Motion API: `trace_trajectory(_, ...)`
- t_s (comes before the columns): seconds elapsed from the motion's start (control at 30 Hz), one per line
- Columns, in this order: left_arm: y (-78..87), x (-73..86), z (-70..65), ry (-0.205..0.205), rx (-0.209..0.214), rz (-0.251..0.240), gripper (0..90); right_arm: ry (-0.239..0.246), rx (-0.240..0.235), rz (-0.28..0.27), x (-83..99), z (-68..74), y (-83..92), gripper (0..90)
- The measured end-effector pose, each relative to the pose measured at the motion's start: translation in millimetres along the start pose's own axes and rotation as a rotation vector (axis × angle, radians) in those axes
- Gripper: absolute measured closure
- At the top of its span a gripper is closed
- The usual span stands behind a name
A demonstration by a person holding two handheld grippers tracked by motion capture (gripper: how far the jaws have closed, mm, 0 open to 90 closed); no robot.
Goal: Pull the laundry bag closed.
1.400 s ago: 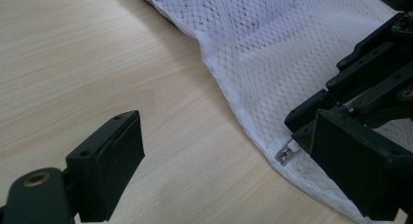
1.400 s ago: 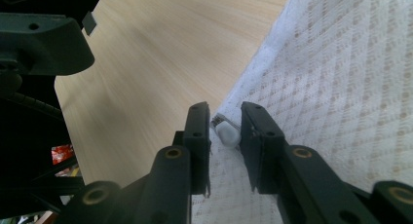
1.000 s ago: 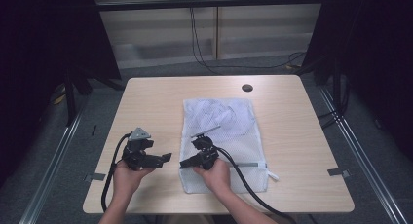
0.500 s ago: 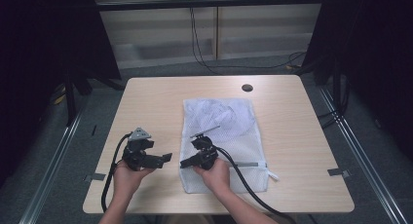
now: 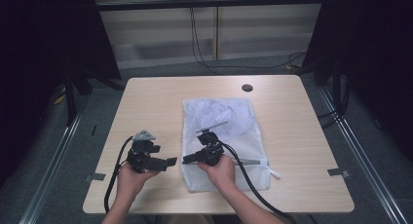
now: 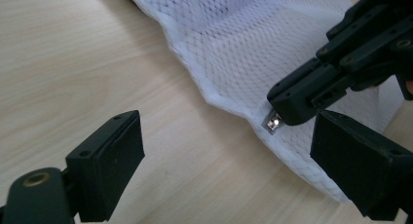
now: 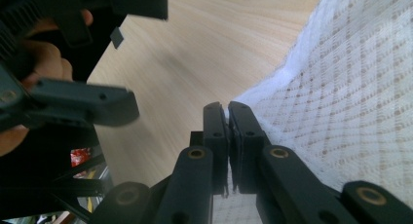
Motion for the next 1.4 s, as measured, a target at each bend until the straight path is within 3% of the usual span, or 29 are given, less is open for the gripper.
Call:
trace_trajectory(0.23,-9.7,4.1,-6.0,0.021,0.047,0.02,13.1,-0.011,-0.003,-0.012,-2.7,-0.5,5.4,86.6)
trace_trajectory(0.73,-20.4,11.7,-10.8,0.128,0.147,0.039,20.0,-0.015,-0.012,-0.039,-5.8,1.2,10.5,86.6)
trace_trajectory(0.97,-26.3,15.5,-14.0,0.142,0.183,0.064,27.8,-0.009,-0.011,-0.049,-7.0,2.3,12.3,86.6)
trace_trajectory(1.07,-28.7,16.7,-15.5,0.15,0.182,0.059,30.1,-0.011,-0.012,-0.05,-7.5,3.0,13.6,86.6)
trace_trajectory(1.27,-30.9,17.1,-16.0,0.155,0.218,0.047,35.1,-0.008,-0.013,-0.055,-8.2,4.2,15.6,86.6)
trace_trajectory(1.4,-33.7,18.5,-18.6,0.148,0.208,0.036,35.7,-0.009,-0.015,-0.057,-8.8,5.0,17.1,86.6)
Point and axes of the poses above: each handheld gripper's, and its own axes: y roughly backward along the jaws, x roughly out of its underside, z roughly to its left, the point moved 2 cm from there along -y, roughly forward along the jaws, and after that the axes turned 13 degrees about -z, right-handed, at the moved point
